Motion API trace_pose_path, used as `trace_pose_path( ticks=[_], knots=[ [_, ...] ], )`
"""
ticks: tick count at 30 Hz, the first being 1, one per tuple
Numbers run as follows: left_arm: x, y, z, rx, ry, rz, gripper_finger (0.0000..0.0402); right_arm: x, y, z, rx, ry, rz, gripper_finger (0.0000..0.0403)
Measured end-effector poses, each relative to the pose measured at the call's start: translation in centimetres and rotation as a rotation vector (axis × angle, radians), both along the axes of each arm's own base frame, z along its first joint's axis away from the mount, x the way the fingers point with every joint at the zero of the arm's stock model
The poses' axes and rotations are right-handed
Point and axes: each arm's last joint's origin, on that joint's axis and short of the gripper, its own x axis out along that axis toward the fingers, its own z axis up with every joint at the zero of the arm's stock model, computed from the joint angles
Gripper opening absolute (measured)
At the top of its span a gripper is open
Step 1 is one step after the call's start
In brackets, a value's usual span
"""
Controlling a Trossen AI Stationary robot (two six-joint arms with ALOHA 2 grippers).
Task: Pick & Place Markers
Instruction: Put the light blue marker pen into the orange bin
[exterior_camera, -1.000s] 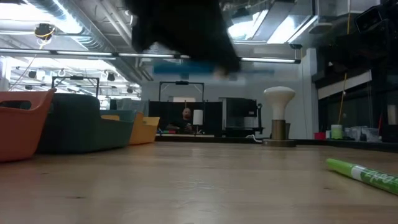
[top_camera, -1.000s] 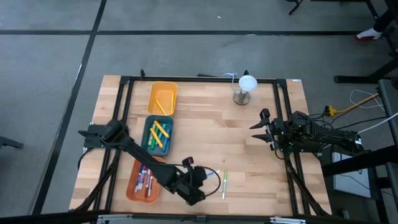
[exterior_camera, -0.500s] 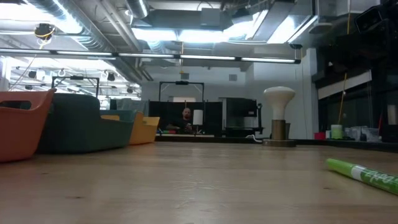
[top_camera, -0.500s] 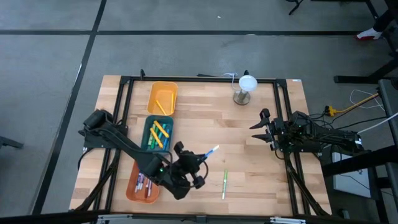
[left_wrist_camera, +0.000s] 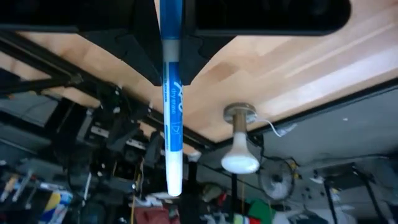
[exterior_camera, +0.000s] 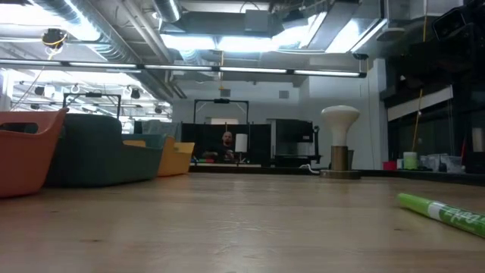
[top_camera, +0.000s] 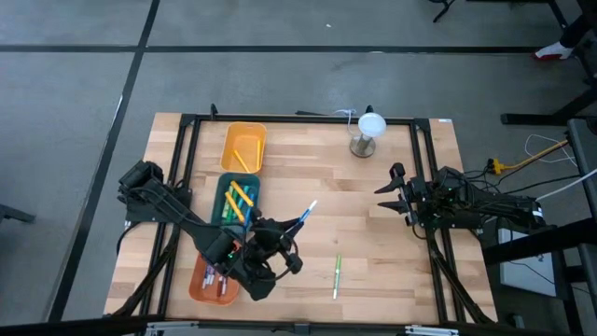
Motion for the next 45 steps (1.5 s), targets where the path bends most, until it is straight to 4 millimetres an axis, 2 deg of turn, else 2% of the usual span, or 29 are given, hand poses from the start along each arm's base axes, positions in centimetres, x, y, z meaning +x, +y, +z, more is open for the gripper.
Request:
trace_pose_path(
  ticks=[9,16,25,33,45],
  knots=[
    [-1.6,-1.1,0.9,0.036,-0.047,0.019,0.0026,0.0,0.0,0.0,0.000,0.000,0.000,0.0170],
    [-2.6,-0.6,0.3,-0.040,-0.011,0.013,0.0026,0.0,0.0,0.0,0.000,0.000,0.000,0.0170],
    [-4.2,0.3,-1.3,-0.258,0.113,0.040,0.0026,0.0,0.0,0.0,0.000,0.000,0.000,0.0170],
    [-5.4,0.6,-2.3,-0.549,0.304,0.089,0.0026,0.0,0.0,0.0,0.000,0.000,0.000,0.0170],
    [-6.5,-0.3,-3.0,-0.895,0.552,0.134,0.0026,0.0,0.0,0.0,0.000,0.000,0.000,0.0170]
  ],
)
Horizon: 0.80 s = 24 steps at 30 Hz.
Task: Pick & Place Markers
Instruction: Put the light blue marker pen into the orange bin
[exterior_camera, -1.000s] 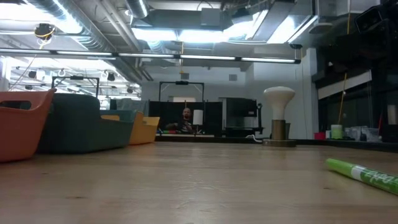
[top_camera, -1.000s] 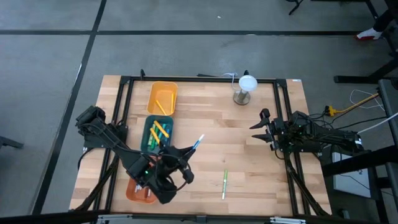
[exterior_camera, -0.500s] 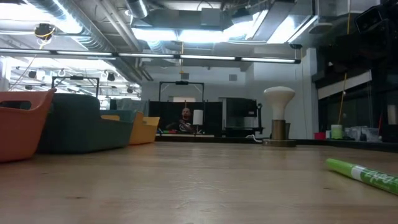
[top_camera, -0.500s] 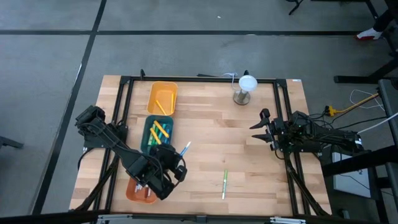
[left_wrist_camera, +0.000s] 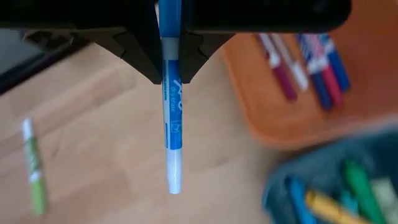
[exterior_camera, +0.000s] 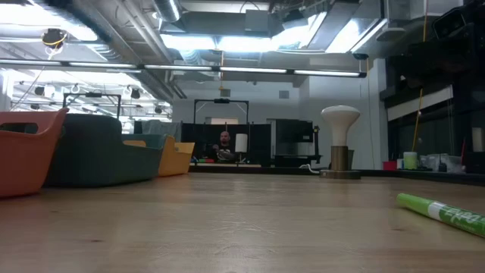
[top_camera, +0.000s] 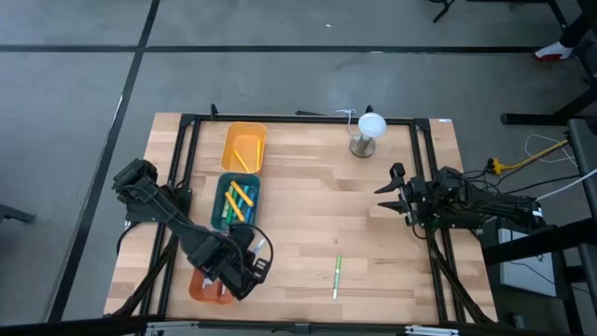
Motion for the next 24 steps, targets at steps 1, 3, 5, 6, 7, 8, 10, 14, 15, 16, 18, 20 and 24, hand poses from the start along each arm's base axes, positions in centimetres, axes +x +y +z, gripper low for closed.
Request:
trace_pose_path(
  ticks=[1,3,5,6,7,8,10,14,15,16,18,20,24],
  knots=[
    [-0.1,-0.1,0.0,-0.028,0.021,0.003,0.0026,0.0,0.0,0.0,0.000,0.000,0.000,0.0170],
    [-0.4,-0.4,-0.1,-0.085,0.068,0.009,0.0026,0.0,0.0,0.0,0.000,0.000,0.000,0.0170],
    [-0.8,-0.8,-0.1,-0.138,0.107,0.017,0.0026,0.0,0.0,0.0,0.000,0.000,0.000,0.0170],
    [-0.9,-1.0,-0.1,-0.160,0.122,0.022,0.0026,0.0,0.0,0.0,0.000,0.000,0.000,0.0170],
    [-1.1,-1.2,-0.1,-0.180,0.134,0.030,0.0026,0.0,0.0,0.0,0.000,0.000,0.000,0.0170],
    [-1.3,-1.4,-0.2,-0.197,0.146,0.038,0.0026,0.0,0.0,0.0,0.000,0.000,0.000,0.0170],
    [-1.7,-1.9,-0.2,-0.236,0.175,0.052,0.0026,0.0,0.0,0.0,0.000,0.000,0.000,0.0170],
    [-2.5,-2.8,-0.2,-0.306,0.235,0.094,0.0026,0.0,0.0,0.0,0.000,0.000,0.000,0.0170],
    [-2.7,-3.0,-0.2,-0.316,0.247,0.105,0.0026,0.0,0.0,0.0,0.000,0.000,0.000,0.0170],
    [-2.9,-3.1,-0.2,-0.321,0.256,0.117,0.0026,0.0,0.0,0.0,0.000,0.000,0.000,0.0170],
    [-3.3,-3.3,-0.2,-0.317,0.270,0.144,0.0026,0.0,0.0,0.0,0.000,0.000,0.000,0.0170],
    [-3.8,-3.5,-0.2,-0.302,0.289,0.169,0.0026,0.0,0.0,0.0,0.000,0.000,0.000,0.0170],
    [-4.8,-3.6,-0.3,-0.260,0.325,0.210,0.0026,0.0,0.0,0.0,0.000,0.000,0.000,0.0170]
  ],
)
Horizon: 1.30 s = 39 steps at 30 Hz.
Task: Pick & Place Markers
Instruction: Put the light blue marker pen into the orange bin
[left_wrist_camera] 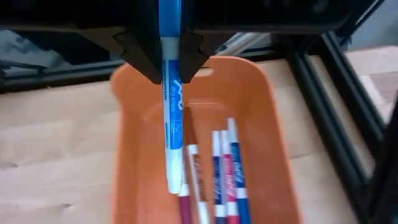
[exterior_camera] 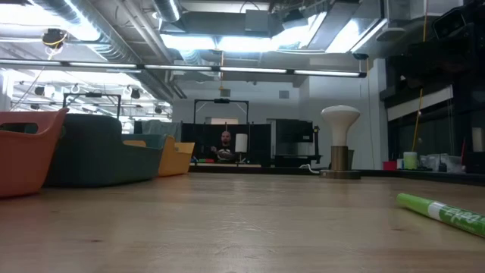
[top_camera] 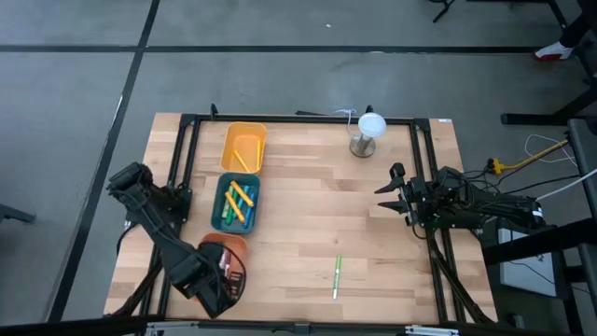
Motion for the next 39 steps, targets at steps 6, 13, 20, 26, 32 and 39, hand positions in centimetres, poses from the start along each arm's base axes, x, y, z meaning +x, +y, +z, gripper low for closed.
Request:
trace_pose_path(
  ticks=[6,13,20,26,32,39],
  knots=[
    [-1.0,0.0,0.0,0.094,0.006,0.010,0.0026,0.0,0.0,0.0,0.000,0.000,0.000,0.0170],
    [-1.6,1.1,0.1,0.237,0.026,-0.002,0.0026,0.0,0.0,0.0,0.000,0.000,0.000,0.0170],
    [-1.7,1.3,0.1,0.271,0.029,-0.003,0.0027,0.0,0.0,0.0,0.000,0.000,0.000,0.0170],
    [-1.6,1.3,0.1,0.286,0.004,-0.022,0.0027,0.0,0.0,0.0,0.000,0.000,0.000,0.0170],
    [-1.6,1.3,0.0,0.273,0.007,-0.051,0.0053,0.0,0.0,0.0,0.000,0.000,0.000,0.0170],
    [-1.4,1.4,0.0,0.269,0.004,-0.050,0.0096,0.0,0.0,0.0,0.000,0.000,0.000,0.0170]
  ],
)
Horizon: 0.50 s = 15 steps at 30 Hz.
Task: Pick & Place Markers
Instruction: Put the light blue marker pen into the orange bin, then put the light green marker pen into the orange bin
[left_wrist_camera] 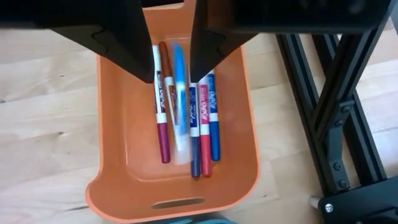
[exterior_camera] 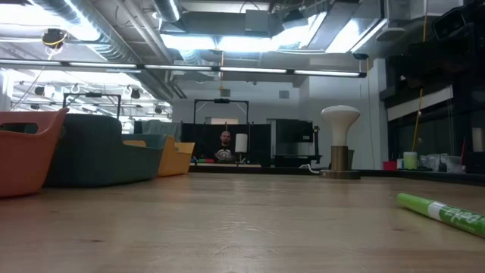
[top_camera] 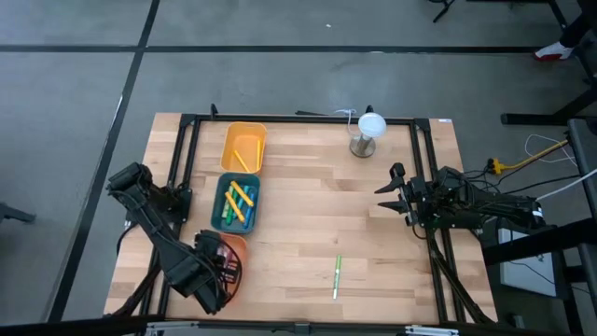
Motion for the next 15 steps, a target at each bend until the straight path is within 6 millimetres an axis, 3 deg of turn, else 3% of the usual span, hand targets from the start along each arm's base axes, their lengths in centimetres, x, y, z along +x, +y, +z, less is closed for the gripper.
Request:
trace_pose_path(
  ticks=[9,15],
  knots=[
    [1.2,1.0,0.0,0.021,-0.038,0.042,0.0137,0.0,0.0,0.0,0.000,0.000,0.000,0.0170],
    [2.8,1.9,0.0,0.082,-0.162,0.015,0.0141,0.0,0.0,0.0,0.000,0.000,0.000,0.0170]
  ],
)
